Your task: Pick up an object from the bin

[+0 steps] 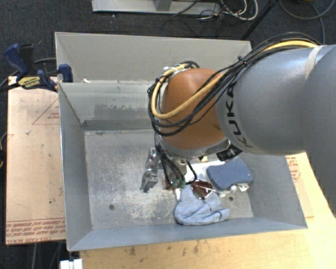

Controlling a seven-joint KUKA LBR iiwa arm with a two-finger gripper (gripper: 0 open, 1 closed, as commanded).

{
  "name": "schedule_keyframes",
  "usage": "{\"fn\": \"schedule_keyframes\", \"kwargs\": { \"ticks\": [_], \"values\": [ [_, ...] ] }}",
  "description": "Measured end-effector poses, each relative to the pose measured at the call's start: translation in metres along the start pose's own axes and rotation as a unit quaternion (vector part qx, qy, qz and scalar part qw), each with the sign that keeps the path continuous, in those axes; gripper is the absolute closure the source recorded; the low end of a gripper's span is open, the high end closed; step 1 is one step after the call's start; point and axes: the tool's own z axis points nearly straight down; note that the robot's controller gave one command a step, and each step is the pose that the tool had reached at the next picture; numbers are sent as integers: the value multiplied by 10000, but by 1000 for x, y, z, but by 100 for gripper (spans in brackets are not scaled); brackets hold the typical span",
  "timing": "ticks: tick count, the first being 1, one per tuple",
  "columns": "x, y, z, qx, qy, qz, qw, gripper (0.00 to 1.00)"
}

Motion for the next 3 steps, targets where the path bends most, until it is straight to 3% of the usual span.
{"fn": "schedule_keyframes", "kwargs": {
  "ticks": [1,2,3],
  "values": [
    [0,0,0,0,-1,-4,10000,100],
    [-9,27,5,-12,-35,-603,9982,100],
    [-7,15,37,23,28,-431,9991,100]
  ]
}}
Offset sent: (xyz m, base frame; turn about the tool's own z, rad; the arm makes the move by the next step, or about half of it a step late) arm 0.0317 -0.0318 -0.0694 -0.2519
